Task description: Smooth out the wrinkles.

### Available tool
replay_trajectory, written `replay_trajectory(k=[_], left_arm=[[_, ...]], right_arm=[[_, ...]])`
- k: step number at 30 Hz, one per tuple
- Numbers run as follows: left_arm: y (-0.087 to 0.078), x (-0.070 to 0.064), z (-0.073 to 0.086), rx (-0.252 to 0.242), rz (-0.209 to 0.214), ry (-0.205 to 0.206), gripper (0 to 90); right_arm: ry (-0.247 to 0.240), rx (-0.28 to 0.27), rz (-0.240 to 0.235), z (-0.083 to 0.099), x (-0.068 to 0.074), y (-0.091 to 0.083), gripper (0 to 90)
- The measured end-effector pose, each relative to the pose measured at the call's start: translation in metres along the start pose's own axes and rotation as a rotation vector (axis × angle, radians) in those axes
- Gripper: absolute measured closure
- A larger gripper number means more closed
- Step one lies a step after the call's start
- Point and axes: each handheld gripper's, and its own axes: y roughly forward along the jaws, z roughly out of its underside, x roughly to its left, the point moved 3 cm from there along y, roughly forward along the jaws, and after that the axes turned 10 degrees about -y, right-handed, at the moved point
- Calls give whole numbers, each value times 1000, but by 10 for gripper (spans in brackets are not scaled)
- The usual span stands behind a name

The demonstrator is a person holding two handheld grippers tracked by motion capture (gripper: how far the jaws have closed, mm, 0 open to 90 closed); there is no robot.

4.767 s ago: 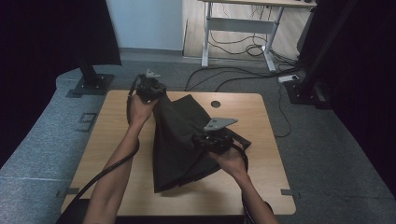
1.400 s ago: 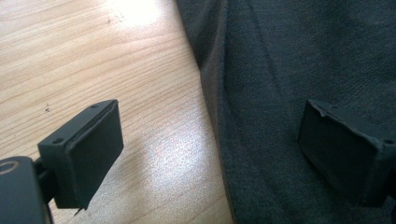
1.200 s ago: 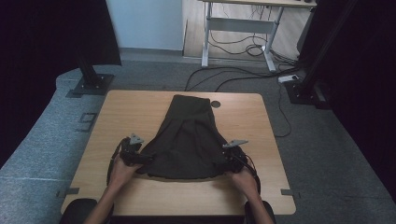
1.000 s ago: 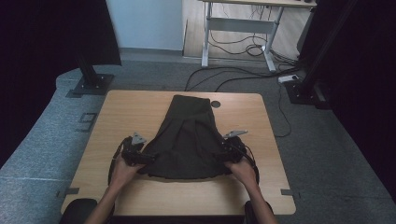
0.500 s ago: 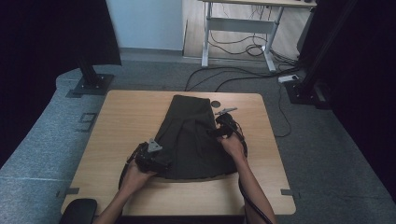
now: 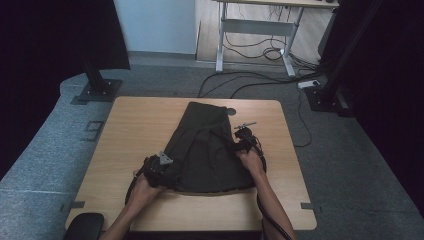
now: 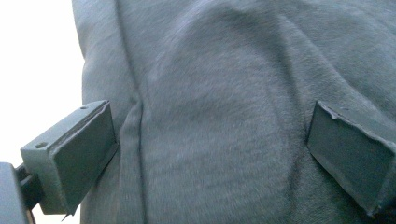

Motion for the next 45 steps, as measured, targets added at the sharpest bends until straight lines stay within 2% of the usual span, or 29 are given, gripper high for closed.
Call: replay_trajectory(k=[2,6,8,9,13,14,17,19,21,23,25,26,28,30,32,34,35,37,41,42,44,45], left_arm=[[-1,11,1,8,-7,-25,6],[-4,31,1,12,-48,-51,4],[-3,41,0,11,-66,-65,2],[-3,44,0,12,-71,-70,0],[0,66,-5,13,-99,-107,0],[2,72,-6,6,-105,-132,0],[3,76,-5,-14,-82,-160,3],[-2,76,-3,-20,-58,-153,46],[-13,74,-4,-38,-69,-138,89],[-29,71,-6,-81,-57,-163,100],[-42,64,-7,-120,-38,-187,99],[-45,58,-6,-128,-34,-184,99],[-46,44,-1,-126,-30,-164,92],[-41,24,6,-104,-38,-121,79],[-33,12,12,-73,-45,-86,69],[-22,6,16,-37,-76,-51,52],[-18,5,18,-24,-89,-42,45],[-16,8,19,-29,-84,-63,28],[-15,14,20,-31,-65,-69,30],[-14,16,20,-32,-66,-74,30],[-13,21,18,-29,-70,-77,31],[-13,23,18,-28,-74,-78,31]], right_arm=[[-19,3,-17,6,8,-8,316],[-52,8,-31,20,28,-22,324],[-58,-1,-29,29,41,-30,342],[-58,-6,-27,35,52,-37,356],[-58,-21,-13,49,82,-49,351],[-55,-24,-16,50,87,-51,346],[-53,-23,-23,54,98,-54,289],[-54,-10,-53,53,97,-57,270],[-76,-21,-91,49,93,-65,253],[-106,-55,-67,40,86,-79,235],[-107,-91,-56,28,77,-89,235],[-106,-114,-47,18,69,-94,235],[-108,-124,-32,3,58,-94,222],[-97,-110,-21,-15,44,-85,213],[-86,-95,-19,-31,33,-70,211],[-73,-88,-29,-43,27,-51,204],[-68,-79,-38,-47,26,-41,203],[-61,-46,-52,-50,25,-20,200],[-98,32,-30,-39,23,9,203],[-94,54,-38,-34,24,14,196],[-50,23,-47,-26,23,13,205],[-62,28,-37,-23,25,11,207]])
